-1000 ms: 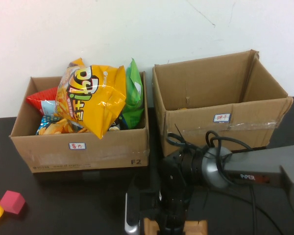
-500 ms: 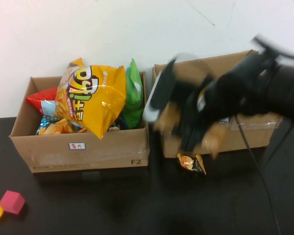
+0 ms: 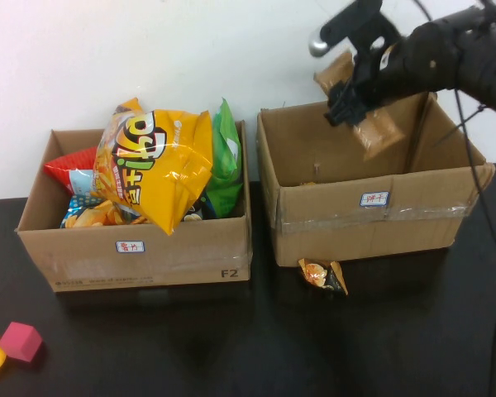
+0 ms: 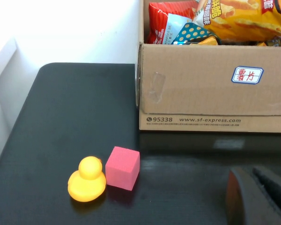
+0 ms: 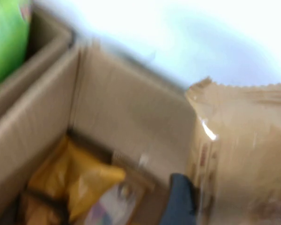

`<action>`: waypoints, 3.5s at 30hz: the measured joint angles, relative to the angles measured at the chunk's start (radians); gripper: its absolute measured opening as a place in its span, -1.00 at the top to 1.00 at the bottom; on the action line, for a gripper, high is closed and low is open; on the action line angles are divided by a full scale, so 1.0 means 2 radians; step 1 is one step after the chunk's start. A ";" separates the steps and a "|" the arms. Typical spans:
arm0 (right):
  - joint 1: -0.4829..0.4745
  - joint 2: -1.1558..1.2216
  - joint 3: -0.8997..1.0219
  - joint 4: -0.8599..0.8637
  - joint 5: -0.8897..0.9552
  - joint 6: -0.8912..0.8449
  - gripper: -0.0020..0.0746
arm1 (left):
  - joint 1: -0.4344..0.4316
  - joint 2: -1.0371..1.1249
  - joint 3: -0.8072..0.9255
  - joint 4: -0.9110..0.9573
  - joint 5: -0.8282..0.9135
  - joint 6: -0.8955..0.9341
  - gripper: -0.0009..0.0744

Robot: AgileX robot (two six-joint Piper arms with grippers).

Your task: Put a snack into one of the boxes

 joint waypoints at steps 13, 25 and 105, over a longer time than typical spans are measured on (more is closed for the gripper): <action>-0.001 -0.066 -0.090 0.012 0.245 -0.002 0.26 | 0.000 0.000 0.000 0.000 0.000 0.000 0.98; 0.011 -0.225 0.175 0.153 0.161 -0.048 0.94 | 0.000 0.000 0.000 0.000 0.000 0.000 0.98; 0.074 -0.300 0.680 0.062 -0.584 0.133 0.54 | 0.000 0.000 0.000 0.000 0.000 0.000 0.98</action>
